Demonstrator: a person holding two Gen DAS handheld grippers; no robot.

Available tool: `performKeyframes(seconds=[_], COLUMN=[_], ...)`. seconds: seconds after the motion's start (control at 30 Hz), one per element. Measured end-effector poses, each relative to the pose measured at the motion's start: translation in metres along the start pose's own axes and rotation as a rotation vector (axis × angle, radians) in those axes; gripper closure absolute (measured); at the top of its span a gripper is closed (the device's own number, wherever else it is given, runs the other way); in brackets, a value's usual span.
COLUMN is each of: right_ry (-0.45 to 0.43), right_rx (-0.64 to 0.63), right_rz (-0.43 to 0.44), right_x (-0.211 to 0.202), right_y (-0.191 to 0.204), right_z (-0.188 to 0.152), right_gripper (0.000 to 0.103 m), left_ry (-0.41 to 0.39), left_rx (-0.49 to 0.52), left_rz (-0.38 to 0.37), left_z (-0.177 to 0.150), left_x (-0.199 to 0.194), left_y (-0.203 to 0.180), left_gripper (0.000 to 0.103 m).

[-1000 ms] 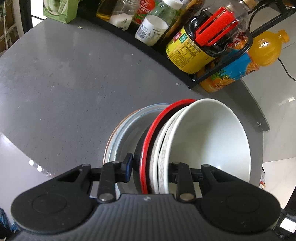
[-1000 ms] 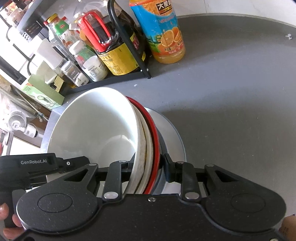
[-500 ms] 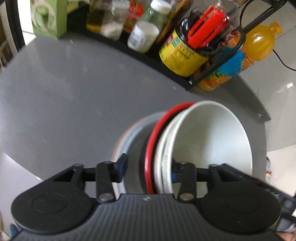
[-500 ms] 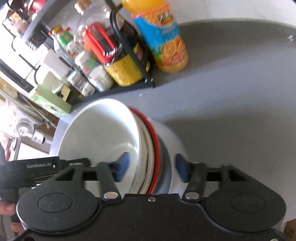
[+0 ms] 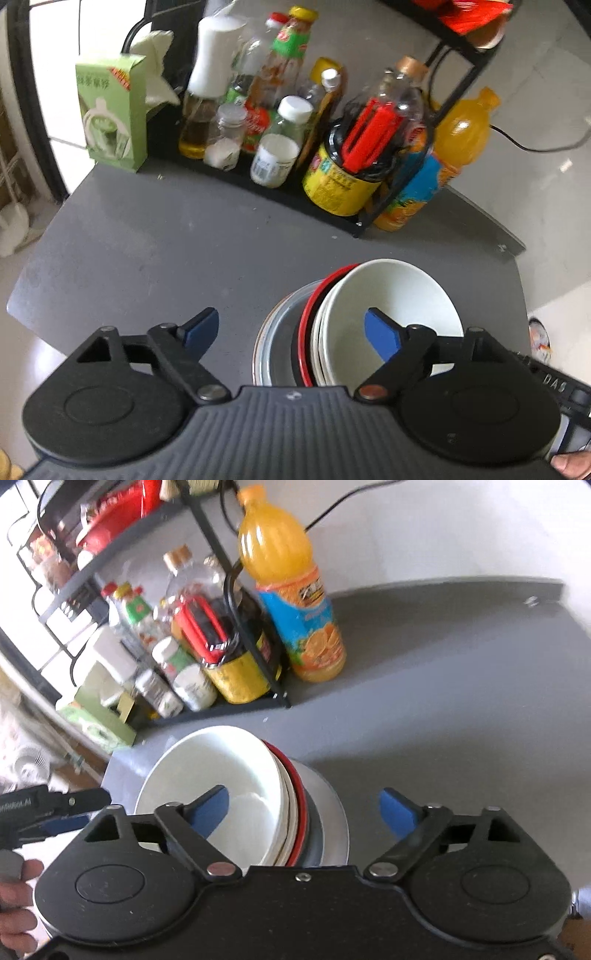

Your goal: Organize plates and bowls

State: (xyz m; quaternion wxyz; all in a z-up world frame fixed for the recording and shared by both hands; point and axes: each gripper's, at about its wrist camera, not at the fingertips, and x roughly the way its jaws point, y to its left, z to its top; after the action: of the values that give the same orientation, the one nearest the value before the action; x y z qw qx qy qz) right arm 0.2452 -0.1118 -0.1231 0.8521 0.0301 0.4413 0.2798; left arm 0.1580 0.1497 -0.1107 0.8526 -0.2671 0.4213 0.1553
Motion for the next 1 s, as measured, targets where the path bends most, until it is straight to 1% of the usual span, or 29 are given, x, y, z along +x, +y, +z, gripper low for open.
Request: performKeyframes(seconds=[0.07, 0.13, 0.17, 0.2, 0.3, 0.4, 0.47, 0.53, 0.63, 0.83, 1.0], right_ry=[-0.037, -0.079, -0.101, -0.120, -0.177, -0.232, -0.255, -0.269, -0.280, -0.316, -0.324], right_rx=[0.020, 0.034, 0.043, 0.059, 0.112, 0.141, 0.159, 0.190, 0.194, 0.179, 0.195], right_rz=[-0.040, -0.070, -0.094, -0.118, -0.153, -0.205, -0.239, -0.254, -0.287, -0.339, -0.343], right_x=[-0.012, -0.027, -0.034, -0.042, -0.067, -0.093, -0.107, -0.121, -0.138, -0.167, -0.184], right_y=[0.007, 0.015, 0.020, 0.025, 0.042, 0.061, 0.071, 0.079, 0.091, 0.114, 0.120], right_z=[-0.009, -0.021, -0.028, -0.036, -0.062, -0.087, -0.101, -0.114, -0.129, -0.145, -0.157], right_gripper=[0.011, 0.005, 0.004, 0.003, 0.001, 0.000, 0.000, 0.000, 0.000, 0.000, 0.000], left_ry=[-0.010, -0.016, -0.016, -0.014, -0.027, -0.033, -0.045, -0.051, -0.041, -0.060, -0.094], left_rx=[0.070, 0.127, 0.151, 0.171, 0.254, 0.308, 0.361, 0.403, 0.444, 0.486, 0.521], left_rz=[0.012, -0.018, -0.034, -0.043, -0.075, -0.128, -0.122, -0.137, -0.150, -0.171, -0.196], left_z=[-0.003, -0.006, -0.007, -0.009, -0.013, -0.017, -0.020, -0.022, -0.026, -0.034, -0.043], left_x=[-0.006, -0.016, -0.023, -0.028, -0.051, -0.073, -0.086, -0.098, -0.111, -0.137, -0.160], left_y=[-0.002, 0.000, 0.003, 0.006, 0.016, 0.028, 0.033, 0.038, 0.043, 0.053, 0.060], left_gripper=[0.014, 0.012, 0.011, 0.008, 0.004, 0.002, 0.001, 0.001, 0.001, 0.001, 0.001])
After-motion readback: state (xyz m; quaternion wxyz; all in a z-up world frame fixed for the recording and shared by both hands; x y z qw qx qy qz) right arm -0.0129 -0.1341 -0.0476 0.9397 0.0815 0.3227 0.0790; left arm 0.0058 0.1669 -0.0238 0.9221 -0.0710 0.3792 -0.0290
